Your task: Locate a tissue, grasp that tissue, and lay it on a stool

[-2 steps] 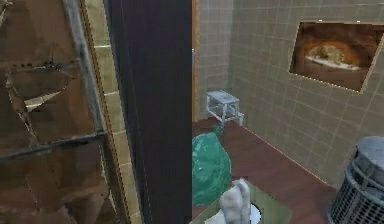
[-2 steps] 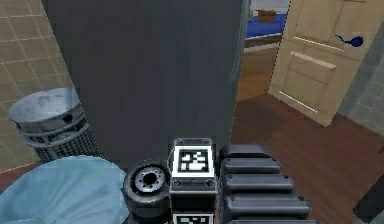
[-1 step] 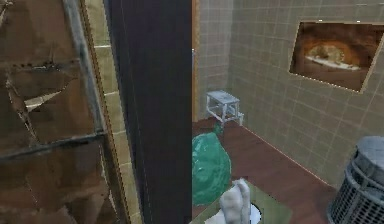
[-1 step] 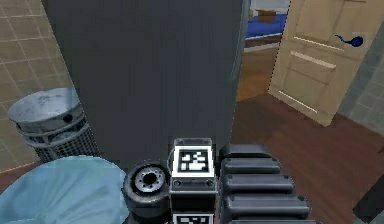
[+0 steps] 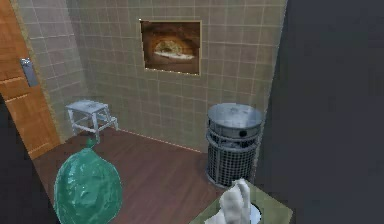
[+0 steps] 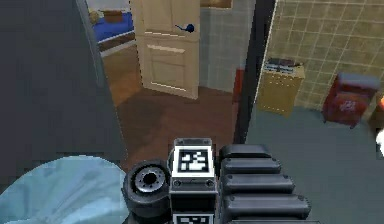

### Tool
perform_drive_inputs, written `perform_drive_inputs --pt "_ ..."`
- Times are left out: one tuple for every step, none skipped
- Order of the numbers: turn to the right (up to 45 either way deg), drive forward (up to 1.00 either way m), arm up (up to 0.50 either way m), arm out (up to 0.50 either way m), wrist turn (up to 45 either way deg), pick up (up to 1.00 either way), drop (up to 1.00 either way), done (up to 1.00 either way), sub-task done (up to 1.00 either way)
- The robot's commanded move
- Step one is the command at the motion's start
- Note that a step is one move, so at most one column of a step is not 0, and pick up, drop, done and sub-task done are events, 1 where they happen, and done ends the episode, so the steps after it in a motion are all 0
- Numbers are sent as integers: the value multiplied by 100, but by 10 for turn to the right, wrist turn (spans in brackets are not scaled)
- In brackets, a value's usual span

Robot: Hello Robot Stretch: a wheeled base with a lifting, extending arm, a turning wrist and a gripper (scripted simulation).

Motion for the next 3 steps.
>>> perform_drive_inputs --pt "0 30 0 0 0 0 0 0 0" --pt "-90 0 0 0 0 0 0 0 0" --pt "-30 0 0 0 0 0 0 0 0"
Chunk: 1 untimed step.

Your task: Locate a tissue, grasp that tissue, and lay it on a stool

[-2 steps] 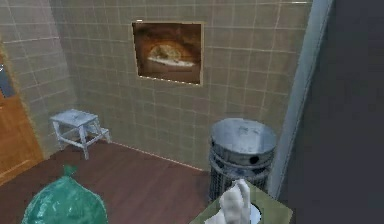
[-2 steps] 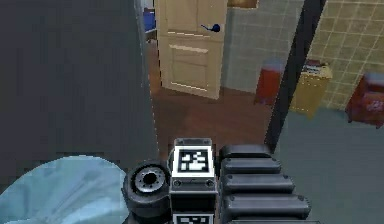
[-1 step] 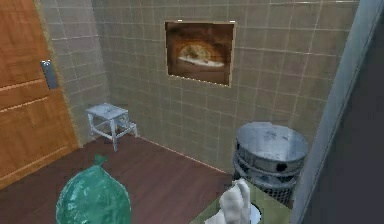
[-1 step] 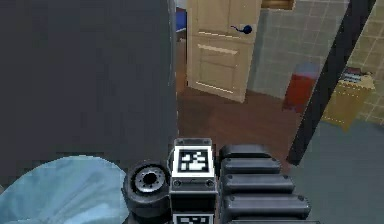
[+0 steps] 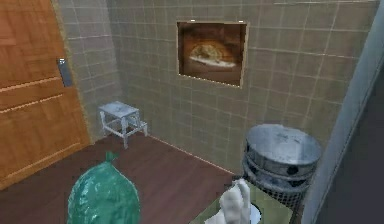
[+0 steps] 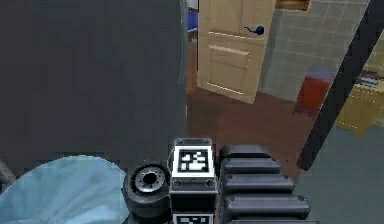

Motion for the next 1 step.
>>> perform_drive_inputs --pt "0 100 0 0 0 0 0 0 0"
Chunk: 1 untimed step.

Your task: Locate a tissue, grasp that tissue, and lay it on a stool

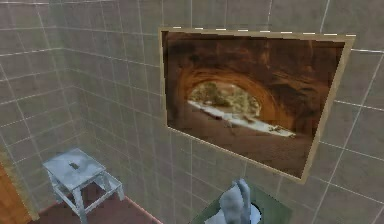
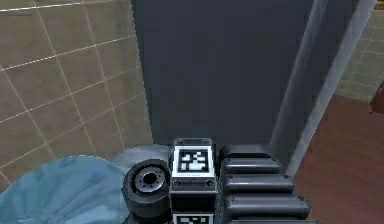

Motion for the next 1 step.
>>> perform_drive_inputs --pt "0 30 0 0 0 0 0 0 0"
